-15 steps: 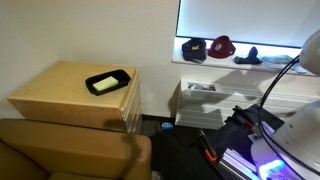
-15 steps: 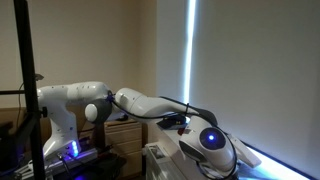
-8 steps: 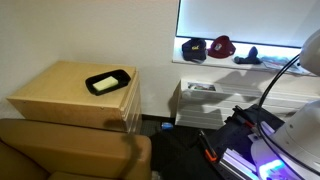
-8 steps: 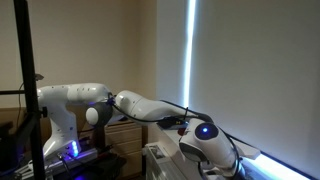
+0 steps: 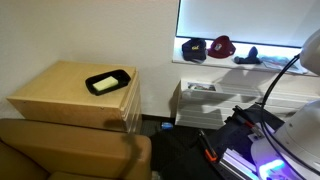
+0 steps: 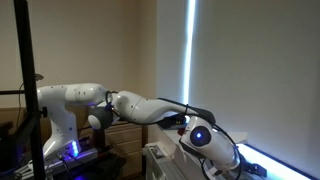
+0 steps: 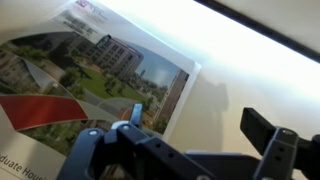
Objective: Pick up the book from the cabinet and put it by the window.
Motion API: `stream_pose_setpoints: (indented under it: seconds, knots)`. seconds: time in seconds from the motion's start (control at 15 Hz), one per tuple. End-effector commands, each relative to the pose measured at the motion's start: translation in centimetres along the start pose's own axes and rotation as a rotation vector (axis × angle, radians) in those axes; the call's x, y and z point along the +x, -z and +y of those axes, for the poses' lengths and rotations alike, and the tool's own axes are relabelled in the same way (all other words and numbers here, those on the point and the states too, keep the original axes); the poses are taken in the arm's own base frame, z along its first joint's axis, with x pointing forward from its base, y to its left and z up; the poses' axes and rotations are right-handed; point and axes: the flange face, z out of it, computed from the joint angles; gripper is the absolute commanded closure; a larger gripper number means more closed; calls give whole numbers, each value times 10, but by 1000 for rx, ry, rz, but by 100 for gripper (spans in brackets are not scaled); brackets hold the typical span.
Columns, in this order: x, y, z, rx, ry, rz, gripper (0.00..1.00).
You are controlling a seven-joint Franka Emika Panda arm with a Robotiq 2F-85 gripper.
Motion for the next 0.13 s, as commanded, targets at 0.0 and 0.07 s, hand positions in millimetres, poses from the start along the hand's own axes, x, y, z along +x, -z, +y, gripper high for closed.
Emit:
stream_pose_setpoints:
  seconds: [0.0, 0.07]
  knots:
    - [2, -1, 4, -17, 29, -198, 0]
    - [-6, -1, 1, -3, 19, -106, 0]
